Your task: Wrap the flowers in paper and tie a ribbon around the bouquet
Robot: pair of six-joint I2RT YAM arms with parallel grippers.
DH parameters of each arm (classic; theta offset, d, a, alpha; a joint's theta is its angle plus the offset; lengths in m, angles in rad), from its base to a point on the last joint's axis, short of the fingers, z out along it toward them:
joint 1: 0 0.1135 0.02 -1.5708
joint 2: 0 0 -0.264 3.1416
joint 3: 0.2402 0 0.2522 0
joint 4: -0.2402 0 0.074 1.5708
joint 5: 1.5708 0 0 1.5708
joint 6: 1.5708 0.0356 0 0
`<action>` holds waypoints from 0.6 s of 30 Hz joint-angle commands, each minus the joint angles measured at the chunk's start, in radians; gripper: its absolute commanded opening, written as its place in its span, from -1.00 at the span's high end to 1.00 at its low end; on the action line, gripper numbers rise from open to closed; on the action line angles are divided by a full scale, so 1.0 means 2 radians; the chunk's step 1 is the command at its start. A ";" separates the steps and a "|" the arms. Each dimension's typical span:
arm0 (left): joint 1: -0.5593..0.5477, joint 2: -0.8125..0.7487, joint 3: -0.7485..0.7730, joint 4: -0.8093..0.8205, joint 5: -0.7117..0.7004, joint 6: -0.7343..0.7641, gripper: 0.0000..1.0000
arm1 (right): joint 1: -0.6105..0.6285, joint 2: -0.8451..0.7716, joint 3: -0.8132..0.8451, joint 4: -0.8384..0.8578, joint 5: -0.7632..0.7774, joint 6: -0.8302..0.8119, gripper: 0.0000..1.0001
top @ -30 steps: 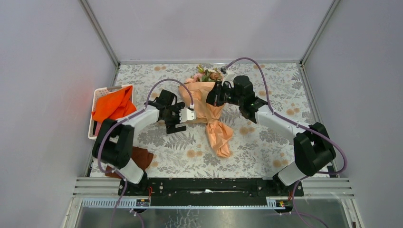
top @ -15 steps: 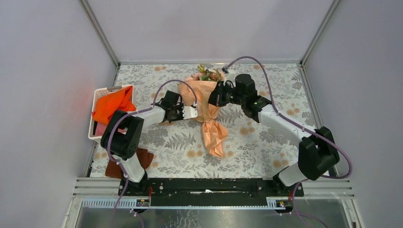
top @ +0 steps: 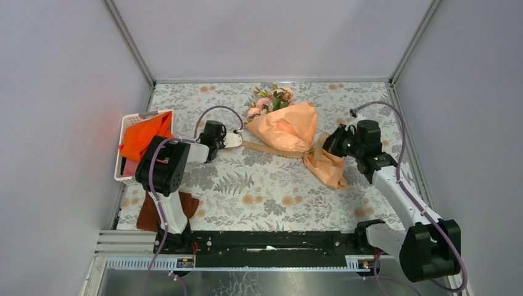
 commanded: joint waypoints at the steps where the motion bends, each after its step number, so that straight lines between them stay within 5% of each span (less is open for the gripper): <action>1: 0.025 0.029 -0.032 -0.040 0.012 -0.019 1.00 | -0.038 -0.020 -0.049 -0.002 -0.007 0.013 1.00; 4: 0.028 0.018 -0.024 -0.058 0.024 -0.028 1.00 | -0.040 -0.006 -0.056 0.001 -0.022 0.006 1.00; 8: 0.028 -0.031 0.036 -0.260 0.174 -0.024 1.00 | -0.036 0.029 -0.044 0.004 -0.061 -0.001 1.00; 12: 0.016 -0.068 0.083 -0.377 0.301 -0.015 -0.50 | -0.033 0.031 -0.032 0.000 -0.067 -0.011 1.00; 14: -0.006 -0.071 0.102 -0.372 0.337 -0.032 -0.89 | -0.033 0.032 -0.024 -0.005 -0.069 -0.016 1.00; 18: -0.067 -0.070 0.094 -0.258 0.371 -0.078 -0.97 | -0.033 0.035 -0.011 -0.006 -0.078 -0.021 1.00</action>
